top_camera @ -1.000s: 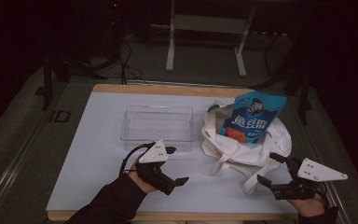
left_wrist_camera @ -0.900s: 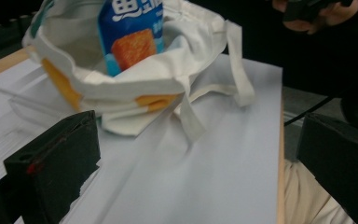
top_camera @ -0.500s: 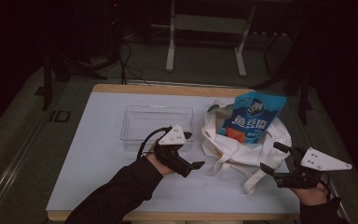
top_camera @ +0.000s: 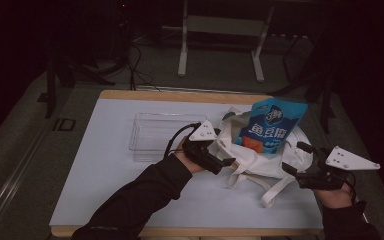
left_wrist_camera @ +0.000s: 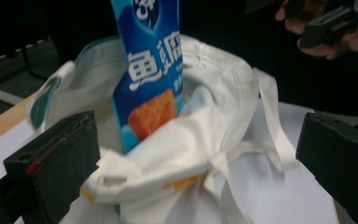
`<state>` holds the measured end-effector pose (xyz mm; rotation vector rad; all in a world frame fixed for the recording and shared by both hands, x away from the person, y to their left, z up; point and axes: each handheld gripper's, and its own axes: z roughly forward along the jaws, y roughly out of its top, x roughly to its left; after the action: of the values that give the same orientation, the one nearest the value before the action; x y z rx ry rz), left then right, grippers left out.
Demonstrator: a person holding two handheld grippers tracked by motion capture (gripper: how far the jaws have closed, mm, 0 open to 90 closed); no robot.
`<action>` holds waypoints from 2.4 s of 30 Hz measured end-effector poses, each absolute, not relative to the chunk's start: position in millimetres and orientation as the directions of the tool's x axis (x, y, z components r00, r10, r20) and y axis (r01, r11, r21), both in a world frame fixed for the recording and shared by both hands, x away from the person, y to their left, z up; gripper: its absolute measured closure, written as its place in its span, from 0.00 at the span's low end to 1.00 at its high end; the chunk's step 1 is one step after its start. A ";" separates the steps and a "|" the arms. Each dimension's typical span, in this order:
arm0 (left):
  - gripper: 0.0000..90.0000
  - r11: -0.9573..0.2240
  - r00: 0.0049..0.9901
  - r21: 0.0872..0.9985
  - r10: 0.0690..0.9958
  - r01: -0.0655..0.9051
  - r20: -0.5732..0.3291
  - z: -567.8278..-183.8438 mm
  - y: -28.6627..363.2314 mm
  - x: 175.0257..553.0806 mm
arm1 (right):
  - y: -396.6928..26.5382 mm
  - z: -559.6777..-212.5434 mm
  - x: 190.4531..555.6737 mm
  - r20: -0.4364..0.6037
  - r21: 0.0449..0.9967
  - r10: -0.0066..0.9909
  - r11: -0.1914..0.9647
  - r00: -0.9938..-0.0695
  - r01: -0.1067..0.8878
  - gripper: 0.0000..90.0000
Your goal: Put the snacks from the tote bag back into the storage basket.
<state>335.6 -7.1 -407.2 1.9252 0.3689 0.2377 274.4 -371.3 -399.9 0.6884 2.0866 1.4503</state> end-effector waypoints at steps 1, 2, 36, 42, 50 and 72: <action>0.00 -0.342 0.929 0.930 0.369 0.138 -0.002 -406.2 -9.4 336.8 | -372.0 -399.4 275.7 -0.112 0.947 0.659 0.298 -0.744 0.121 0.16; 0.00 -0.336 0.930 0.933 0.367 0.127 0.005 -403.5 -15.2 340.7 | -373.2 -398.4 277.4 -0.114 0.947 0.659 0.297 -0.743 0.119 0.16; 0.24 -0.365 0.881 0.910 0.472 0.194 0.002 -411.5 -88.0 420.4 | -397.7 -395.0 349.6 -0.107 0.947 0.768 0.273 -0.632 0.171 0.16; 0.43 -0.372 0.869 0.902 0.495 0.220 -0.008 -416.9 -95.8 425.1 | -397.8 -406.3 369.8 -0.045 0.938 0.773 0.250 -0.633 0.239 0.16; 0.61 -0.354 0.870 0.903 0.490 0.245 -0.044 -420.0 -101.3 429.4 | -392.9 -412.5 381.8 -0.034 0.932 0.768 0.255 -0.640 0.256 0.25; 0.97 -0.385 0.889 0.894 0.457 0.230 -0.032 -420.5 -113.4 430.0 | -379.2 -423.9 390.0 -0.015 0.897 0.749 0.302 -0.663 0.322 0.82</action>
<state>430.0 -113.4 -420.5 1.9832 0.5011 0.2657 390.0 -379.2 -423.9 0.9529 2.1422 1.3236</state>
